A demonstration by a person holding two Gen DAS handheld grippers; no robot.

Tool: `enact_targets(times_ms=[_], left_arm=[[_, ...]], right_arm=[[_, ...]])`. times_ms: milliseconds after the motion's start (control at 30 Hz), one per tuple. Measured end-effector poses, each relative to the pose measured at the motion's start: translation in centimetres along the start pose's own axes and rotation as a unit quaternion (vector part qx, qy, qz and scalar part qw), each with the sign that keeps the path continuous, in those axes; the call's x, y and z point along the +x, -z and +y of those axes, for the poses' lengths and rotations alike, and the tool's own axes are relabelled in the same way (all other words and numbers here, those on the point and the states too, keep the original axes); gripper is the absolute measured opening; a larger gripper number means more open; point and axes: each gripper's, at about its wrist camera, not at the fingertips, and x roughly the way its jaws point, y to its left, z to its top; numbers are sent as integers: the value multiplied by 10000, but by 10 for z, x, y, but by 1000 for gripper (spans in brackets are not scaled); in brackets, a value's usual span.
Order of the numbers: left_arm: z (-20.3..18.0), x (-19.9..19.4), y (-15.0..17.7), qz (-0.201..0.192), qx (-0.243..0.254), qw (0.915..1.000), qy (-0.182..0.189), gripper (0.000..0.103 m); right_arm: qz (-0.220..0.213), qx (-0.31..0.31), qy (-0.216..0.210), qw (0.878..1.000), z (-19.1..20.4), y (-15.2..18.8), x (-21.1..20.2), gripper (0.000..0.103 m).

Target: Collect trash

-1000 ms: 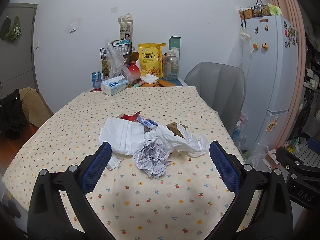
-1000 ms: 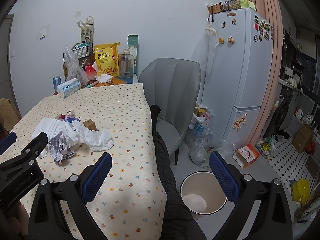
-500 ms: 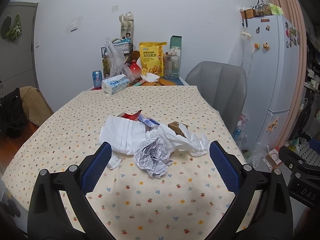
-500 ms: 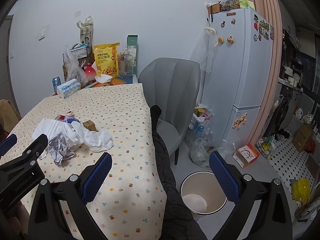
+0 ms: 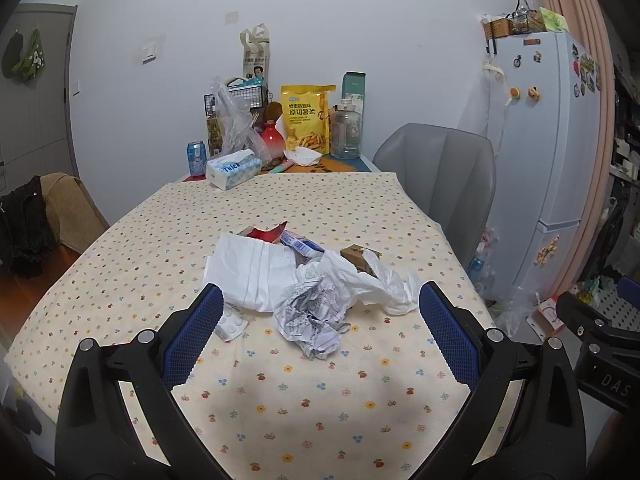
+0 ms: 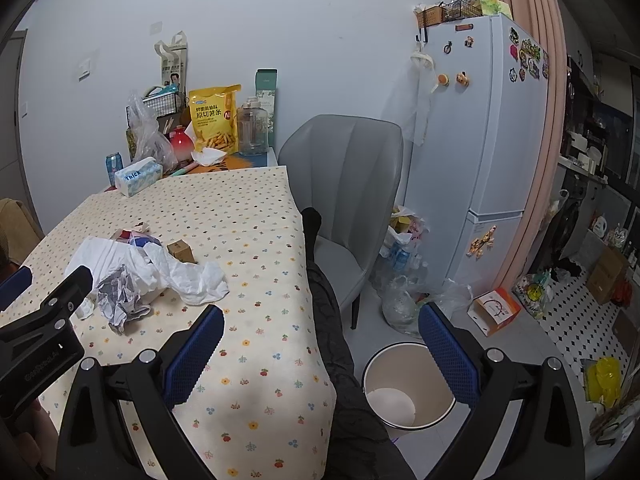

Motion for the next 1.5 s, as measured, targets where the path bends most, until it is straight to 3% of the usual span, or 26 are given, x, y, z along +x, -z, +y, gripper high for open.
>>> enact_targets(times_ms=[600, 867, 1167, 1333, 1500], left_arm=[[60, 20, -12, 51, -342, 9973, -651, 97], [77, 40, -11, 230, -337, 9959, -808, 97], [83, 80, -9, 600, -440, 9940, -797, 73], [81, 100, -5, 813, -340, 9921, -893, 72], [91, 112, -1, 939, -453, 9910, -837, 58]], right_arm=[[-6, -204, -747, 9970, 41, -18, 17, 95], [206, -257, -1234, 9918, 65, -17, 37, 90], [388, -353, -1392, 9889, 82, -14, 61, 85], [468, -395, -1352, 9889, 88, -13, 75, 85], [453, -363, -1447, 9878, 93, -12, 85, 85]])
